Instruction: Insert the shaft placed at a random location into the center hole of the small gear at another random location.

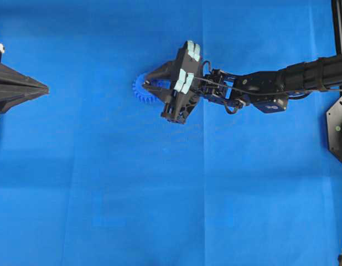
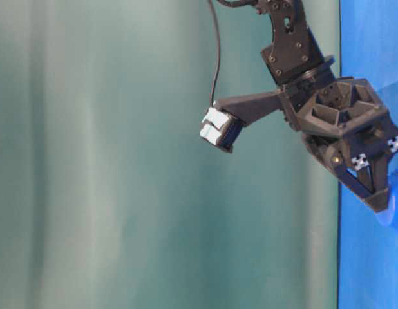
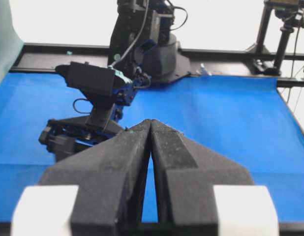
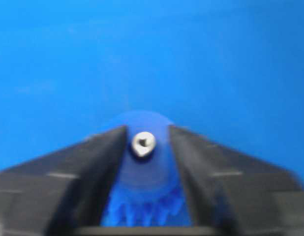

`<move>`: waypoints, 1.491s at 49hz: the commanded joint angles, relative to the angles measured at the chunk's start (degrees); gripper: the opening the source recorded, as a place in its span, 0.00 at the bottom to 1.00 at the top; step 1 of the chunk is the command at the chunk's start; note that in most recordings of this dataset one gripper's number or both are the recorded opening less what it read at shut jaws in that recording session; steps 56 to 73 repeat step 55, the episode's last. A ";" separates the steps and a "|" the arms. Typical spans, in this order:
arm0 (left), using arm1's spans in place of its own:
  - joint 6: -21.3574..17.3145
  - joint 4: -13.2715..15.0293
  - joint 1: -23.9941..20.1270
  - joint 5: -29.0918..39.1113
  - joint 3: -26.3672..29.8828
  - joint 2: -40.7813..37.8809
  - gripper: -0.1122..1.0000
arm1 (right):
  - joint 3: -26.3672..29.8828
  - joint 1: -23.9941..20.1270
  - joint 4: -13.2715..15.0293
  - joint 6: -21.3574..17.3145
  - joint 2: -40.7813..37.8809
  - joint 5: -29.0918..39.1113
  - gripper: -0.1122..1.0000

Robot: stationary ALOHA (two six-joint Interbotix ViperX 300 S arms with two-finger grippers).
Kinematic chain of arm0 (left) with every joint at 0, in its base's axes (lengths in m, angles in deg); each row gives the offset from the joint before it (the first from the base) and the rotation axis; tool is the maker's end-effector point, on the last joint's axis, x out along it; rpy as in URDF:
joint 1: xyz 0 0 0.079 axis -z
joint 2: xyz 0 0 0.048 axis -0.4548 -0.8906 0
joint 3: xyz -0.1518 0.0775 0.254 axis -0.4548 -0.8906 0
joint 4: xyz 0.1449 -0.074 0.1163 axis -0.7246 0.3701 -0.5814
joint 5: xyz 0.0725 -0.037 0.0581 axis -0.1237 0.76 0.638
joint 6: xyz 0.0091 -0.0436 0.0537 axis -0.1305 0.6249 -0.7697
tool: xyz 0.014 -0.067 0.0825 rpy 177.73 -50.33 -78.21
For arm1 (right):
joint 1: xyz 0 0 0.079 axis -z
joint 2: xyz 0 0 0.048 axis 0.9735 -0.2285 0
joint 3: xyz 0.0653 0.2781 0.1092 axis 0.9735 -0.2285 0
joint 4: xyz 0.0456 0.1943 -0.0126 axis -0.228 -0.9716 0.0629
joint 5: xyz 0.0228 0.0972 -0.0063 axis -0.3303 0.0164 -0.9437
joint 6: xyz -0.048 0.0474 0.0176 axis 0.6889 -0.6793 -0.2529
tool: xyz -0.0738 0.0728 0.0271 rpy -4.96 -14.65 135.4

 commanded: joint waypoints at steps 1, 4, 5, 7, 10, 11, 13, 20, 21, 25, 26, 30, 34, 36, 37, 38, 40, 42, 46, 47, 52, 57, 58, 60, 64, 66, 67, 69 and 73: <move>0.09 -0.09 0.00 -0.26 0.53 -0.26 0.10 | 0.70 -0.26 -0.18 0.09 2.02 0.26 0.60; 0.09 -0.09 0.09 -0.26 0.44 -0.18 0.10 | 0.62 -0.35 -0.18 0.09 2.81 0.79 0.75; 0.09 -0.18 0.00 -0.26 0.44 -0.18 0.10 | 0.62 -0.35 -0.18 0.09 3.08 0.97 0.80; 0.09 -0.18 0.09 -0.18 0.44 -0.09 0.10 | 0.44 -0.44 -0.09 0.18 3.60 1.23 0.88; 0.09 -0.18 0.00 -0.18 0.53 -0.09 0.10 | 0.26 -0.53 -0.09 0.26 4.66 1.76 0.88; 0.09 -0.09 0.00 -0.26 0.53 -0.09 0.10 | 0.18 -0.62 0.00 0.26 5.19 2.02 0.87; 0.09 -0.18 0.00 -0.26 0.53 -0.09 0.10 | 0.09 -0.62 0.09 0.26 6.06 2.46 0.84; 0.09 -0.09 0.00 -0.26 0.53 -0.09 0.10 | -0.26 -0.79 0.09 0.35 9.32 3.96 0.84; 0.09 -0.09 0.00 -0.26 0.53 -0.09 0.10 | -0.35 -0.88 0.09 0.44 9.76 4.22 0.84; 0.09 -0.09 0.00 -0.18 0.44 -0.09 0.10 | -0.53 -0.79 0.18 0.70 11.60 5.19 0.84; 0.18 -0.09 0.09 -0.26 0.53 -0.09 0.10 | -0.53 -0.88 0.09 0.88 11.95 5.45 0.84; 0.18 -0.18 0.09 -0.26 0.53 -0.09 0.10 | -0.70 -0.88 0.09 1.76 13.89 7.03 0.84; 0.44 -0.09 0.00 -0.26 0.44 -0.09 0.10 | -0.70 -0.88 0.09 2.46 15.82 8.79 0.84; 0.62 -0.09 0.09 -0.26 0.44 -0.09 0.10 | -0.70 -0.79 0.09 2.72 16.87 9.58 0.84; 0.70 -0.09 0.09 -0.26 0.53 -0.09 0.10 | -0.70 -0.79 0.09 2.81 17.49 10.02 0.84; 0.79 -0.09 0.00 -0.26 0.44 -0.09 0.10 | -0.70 -0.88 0.18 2.90 18.11 10.46 0.84; 0.88 -0.09 0.00 -0.26 0.44 -0.09 0.10 | -0.70 -0.88 0.09 3.16 19.25 11.25 0.84; 0.97 -0.09 0.09 -0.26 0.44 -0.09 0.10 | -0.70 -0.88 0.18 3.52 20.48 12.04 0.84; 0.97 -0.09 0.09 -0.18 0.44 -0.09 0.10 | -0.70 -0.79 0.18 3.87 22.76 13.71 0.84; 0.97 -0.09 0.09 -0.18 0.44 -0.09 0.10 | -0.70 -0.79 0.09 3.87 23.20 14.06 0.84; 0.97 -0.18 0.00 -0.18 0.44 -0.09 0.10 | -0.70 -0.79 0.09 3.87 25.31 15.82 0.84; 0.97 -0.09 0.00 -0.26 0.44 -0.09 0.10 | -0.88 -0.88 0.18 3.87 26.19 16.44 0.83; 0.97 -0.09 0.00 -0.26 0.44 -0.09 0.10 | -0.88 -0.88 0.18 3.87 26.19 16.44 0.83; 0.97 -0.09 0.00 -0.26 0.44 -0.09 0.10 | -0.88 -0.88 0.18 3.87 26.19 16.44 0.83; 0.97 -0.09 0.00 -0.26 0.44 -0.09 0.10 | -0.88 -0.88 0.18 3.87 26.19 16.44 0.83; 0.97 -0.09 0.00 -0.26 0.44 -0.09 0.10 | -0.88 -0.88 0.18 3.87 26.19 16.44 0.83; 0.97 -0.09 0.00 -0.26 0.44 -0.09 0.10 | -0.88 -0.88 0.18 3.87 26.19 16.44 0.83; 0.97 -0.09 0.00 -0.26 0.44 -0.09 0.10 | -0.88 -0.88 0.18 3.87 26.19 16.44 0.83; 0.97 -0.09 0.00 -0.26 0.44 -0.09 0.10 | -0.88 -0.88 0.18 3.87 26.19 16.44 0.83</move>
